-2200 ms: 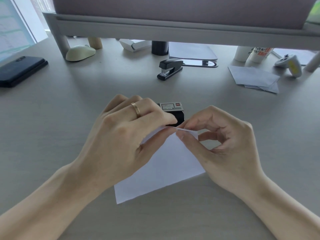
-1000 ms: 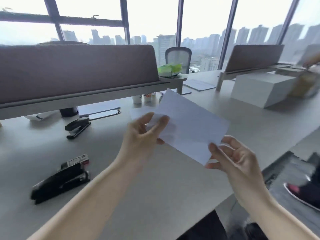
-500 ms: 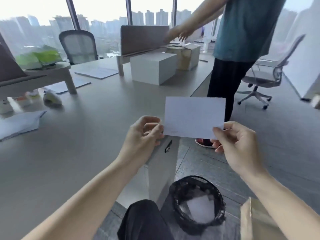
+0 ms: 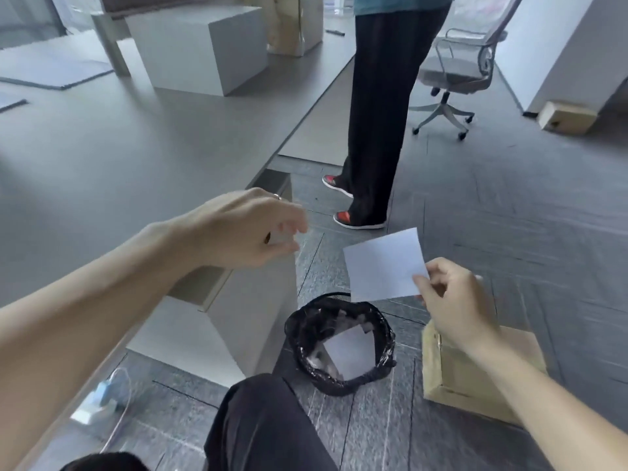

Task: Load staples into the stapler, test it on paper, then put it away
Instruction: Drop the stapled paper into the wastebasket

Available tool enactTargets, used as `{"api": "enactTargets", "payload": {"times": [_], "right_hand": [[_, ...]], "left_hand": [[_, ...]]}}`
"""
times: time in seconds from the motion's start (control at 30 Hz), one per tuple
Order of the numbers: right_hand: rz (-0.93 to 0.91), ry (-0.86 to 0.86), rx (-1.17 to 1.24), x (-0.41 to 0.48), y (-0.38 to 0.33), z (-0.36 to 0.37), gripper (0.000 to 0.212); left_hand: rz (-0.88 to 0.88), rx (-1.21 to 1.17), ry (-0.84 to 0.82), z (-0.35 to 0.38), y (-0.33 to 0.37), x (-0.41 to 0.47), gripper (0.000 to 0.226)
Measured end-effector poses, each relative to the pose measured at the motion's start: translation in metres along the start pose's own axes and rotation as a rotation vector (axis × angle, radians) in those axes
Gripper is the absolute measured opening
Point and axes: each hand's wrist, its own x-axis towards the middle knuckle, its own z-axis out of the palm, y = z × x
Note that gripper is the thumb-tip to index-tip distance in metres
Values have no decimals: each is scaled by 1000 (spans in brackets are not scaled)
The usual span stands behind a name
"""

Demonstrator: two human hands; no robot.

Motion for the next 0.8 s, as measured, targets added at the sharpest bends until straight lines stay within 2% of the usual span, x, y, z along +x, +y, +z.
{"api": "enactTargets", "payload": {"times": [0.13,0.27,0.4,0.57,0.67,0.7,0.8], "right_hand": [[76,-96,-177,7,23,36,14],[175,-186,-278,17,46,68,20],[242,-285,-381,25,75,100,20],[297,-420,-463,24,104,154,17],[308,-528,-509,17,120,189,15],[316,-562,-528,15,126,199,15],[347,-615,-562,12,143,226,22]], "left_hand": [[67,124,0,13,-23,18,23],[57,172,-102,29,-36,36,32],[16,138,-62,35,-40,47,43],[-25,319,-86,41,-41,54,59],[-140,279,-82,57,-38,57,53],[-193,243,-126,64,-38,58,55],[-190,176,-95,78,-49,65,68]]}}
